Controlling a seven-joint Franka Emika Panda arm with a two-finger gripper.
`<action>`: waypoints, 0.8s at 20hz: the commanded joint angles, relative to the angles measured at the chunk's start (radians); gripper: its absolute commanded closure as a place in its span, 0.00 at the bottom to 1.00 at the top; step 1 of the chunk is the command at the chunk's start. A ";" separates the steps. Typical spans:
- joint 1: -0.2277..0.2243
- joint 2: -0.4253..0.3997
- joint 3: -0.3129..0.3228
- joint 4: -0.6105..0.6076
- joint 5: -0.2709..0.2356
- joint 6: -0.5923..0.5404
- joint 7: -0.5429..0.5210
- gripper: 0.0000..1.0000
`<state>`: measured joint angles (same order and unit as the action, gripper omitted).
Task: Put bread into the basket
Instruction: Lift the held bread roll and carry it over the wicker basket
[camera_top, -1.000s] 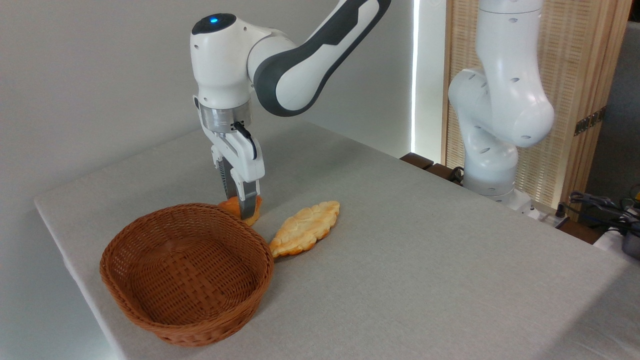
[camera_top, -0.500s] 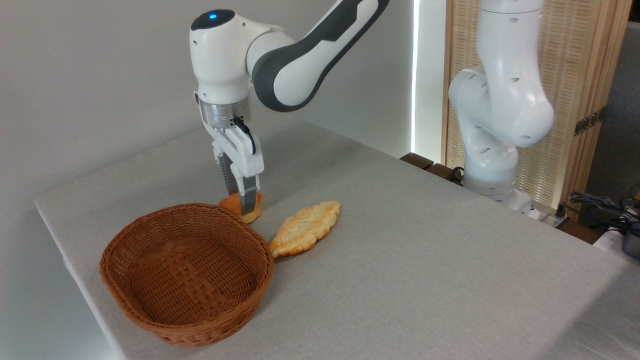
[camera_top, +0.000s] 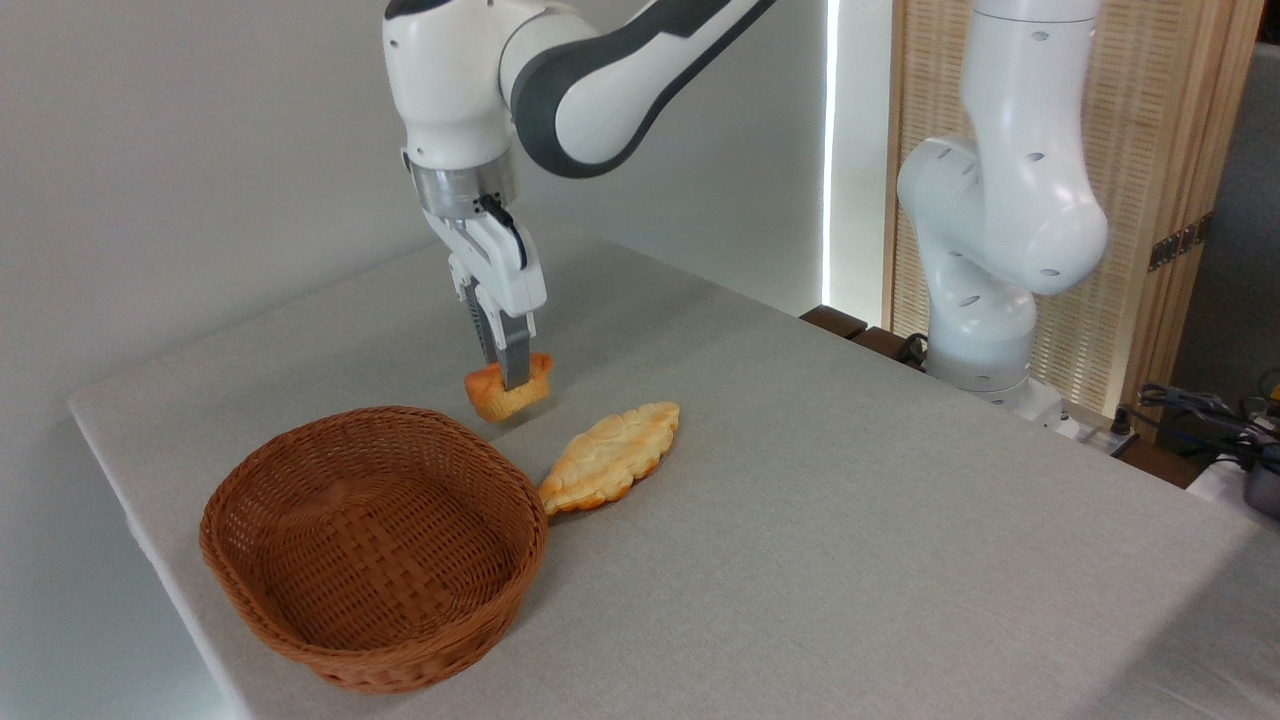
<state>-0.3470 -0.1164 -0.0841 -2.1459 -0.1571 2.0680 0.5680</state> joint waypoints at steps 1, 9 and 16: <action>0.000 -0.026 0.017 0.023 -0.009 -0.022 0.015 0.69; 0.006 -0.026 0.118 0.104 -0.061 -0.022 0.016 0.68; 0.009 0.018 0.142 0.147 -0.059 0.096 0.018 0.63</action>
<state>-0.3354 -0.1395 0.0514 -2.0246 -0.1957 2.0801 0.5680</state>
